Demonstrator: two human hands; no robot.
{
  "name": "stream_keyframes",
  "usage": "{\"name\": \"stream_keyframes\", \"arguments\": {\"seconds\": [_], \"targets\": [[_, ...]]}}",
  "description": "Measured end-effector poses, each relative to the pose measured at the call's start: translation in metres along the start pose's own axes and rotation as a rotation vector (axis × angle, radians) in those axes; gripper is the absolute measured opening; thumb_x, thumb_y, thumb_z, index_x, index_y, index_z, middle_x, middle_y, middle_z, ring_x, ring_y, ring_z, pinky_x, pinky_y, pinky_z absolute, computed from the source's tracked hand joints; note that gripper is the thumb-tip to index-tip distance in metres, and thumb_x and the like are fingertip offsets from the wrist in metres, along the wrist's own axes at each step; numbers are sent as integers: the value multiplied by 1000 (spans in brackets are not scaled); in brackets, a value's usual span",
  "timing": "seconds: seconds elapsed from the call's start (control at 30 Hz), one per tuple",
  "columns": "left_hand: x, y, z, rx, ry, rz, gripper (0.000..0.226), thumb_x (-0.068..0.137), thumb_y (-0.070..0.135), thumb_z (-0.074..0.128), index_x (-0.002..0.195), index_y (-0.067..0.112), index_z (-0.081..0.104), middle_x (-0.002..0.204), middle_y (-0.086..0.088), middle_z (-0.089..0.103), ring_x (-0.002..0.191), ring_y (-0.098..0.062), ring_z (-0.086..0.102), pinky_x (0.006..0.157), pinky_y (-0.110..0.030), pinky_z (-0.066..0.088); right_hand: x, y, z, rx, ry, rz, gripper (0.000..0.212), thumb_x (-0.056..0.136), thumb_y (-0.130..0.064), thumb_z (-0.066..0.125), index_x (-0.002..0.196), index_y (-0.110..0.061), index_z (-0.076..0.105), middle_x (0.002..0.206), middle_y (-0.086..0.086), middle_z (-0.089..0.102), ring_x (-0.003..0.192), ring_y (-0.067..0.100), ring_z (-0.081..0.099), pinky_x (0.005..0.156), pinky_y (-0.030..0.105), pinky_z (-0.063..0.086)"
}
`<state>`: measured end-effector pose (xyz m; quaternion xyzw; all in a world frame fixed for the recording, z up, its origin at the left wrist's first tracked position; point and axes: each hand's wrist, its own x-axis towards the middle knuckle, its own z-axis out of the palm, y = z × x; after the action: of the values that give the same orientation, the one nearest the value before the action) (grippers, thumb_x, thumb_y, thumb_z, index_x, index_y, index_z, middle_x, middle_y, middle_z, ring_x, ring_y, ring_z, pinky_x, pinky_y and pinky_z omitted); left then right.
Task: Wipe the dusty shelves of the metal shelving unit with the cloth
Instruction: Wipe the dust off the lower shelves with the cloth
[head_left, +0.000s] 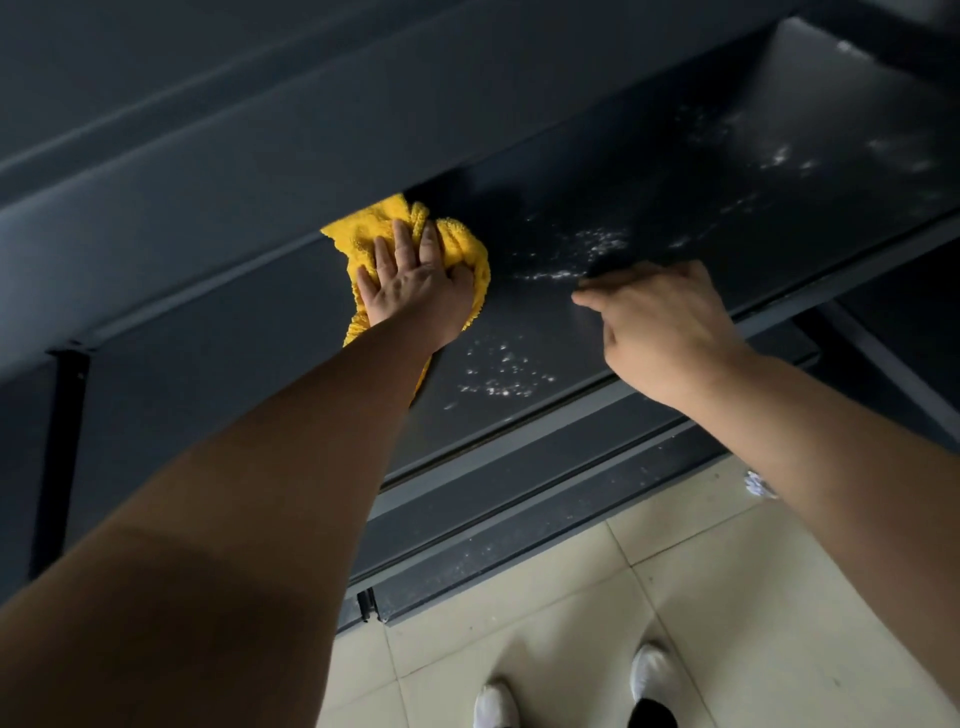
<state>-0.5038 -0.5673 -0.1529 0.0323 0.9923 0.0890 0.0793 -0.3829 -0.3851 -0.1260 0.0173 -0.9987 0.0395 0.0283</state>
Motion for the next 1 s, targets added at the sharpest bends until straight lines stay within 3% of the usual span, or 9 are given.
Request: {"name": "stream_keyframes", "arguments": {"seconds": [0.13, 0.4, 0.47, 0.57, 0.73, 0.87, 1.0], "targets": [[4, 42, 6, 9, -9, 63, 64, 97, 43, 26, 154, 30, 0, 162, 1, -13, 149, -24, -12, 119, -48, -7, 4, 25, 1, 104, -50, -131, 45, 91, -11, 48, 132, -27, 57, 135, -8, 59, 123, 18, 56, 107, 40, 35], [-9, 62, 1, 26, -59, 263, 60, 100, 30, 35, 154, 33, 8, 163, 7, -3, 150, -18, -4, 120, -42, 0, 0, 27, 3, 111, -127, -160, 48, 91, -10, 44, 138, -20, 46, 141, -1, 52, 124, 21, 55, 101, 40, 43], [-29, 57, 3, 12, -50, 287, 58, 101, 31, 34, 154, 33, 10, 163, 8, -1, 150, -16, -3, 121, -40, 0, -2, 25, 3, 122, -136, -146, 52, 92, -10, 43, 142, -20, 40, 148, -1, 45, 131, 20, 48, 106, 40, 40], [-65, 43, 7, -4, -22, 267, 55, 103, 34, 29, 154, 32, 9, 163, 7, -2, 150, -15, -5, 121, -39, -4, -8, 16, -2, 133, -199, -97, 56, 94, -8, 41, 148, -20, 33, 157, -4, 29, 143, 16, 30, 114, 40, 28], [-97, 8, 5, 21, -27, 206, 54, 103, 38, 22, 154, 32, 6, 163, 7, -6, 149, -15, -11, 120, -45, -8, -21, -14, -12, 85, -146, -14, 44, 90, -4, 44, 130, -17, 56, 135, 4, 55, 120, 26, 55, 93, 38, 47], [-114, -35, 1, 48, -7, 126, 54, 102, 40, 21, 153, 35, 5, 163, 8, -5, 149, -15, -10, 118, -53, -8, -30, -48, -9, 75, -141, -118, 48, 89, -1, 44, 134, -16, 53, 141, 1, 50, 137, 21, 39, 107, 39, 37], [-125, -92, -6, 72, 8, -16, 54, 101, 46, 21, 152, 40, 6, 162, 13, -2, 149, -13, -5, 116, -58, -7, -36, -75, -6, 69, -171, -141, 50, 89, -2, 46, 136, -17, 50, 145, -3, 46, 144, 17, 29, 112, 40, 31]]}}
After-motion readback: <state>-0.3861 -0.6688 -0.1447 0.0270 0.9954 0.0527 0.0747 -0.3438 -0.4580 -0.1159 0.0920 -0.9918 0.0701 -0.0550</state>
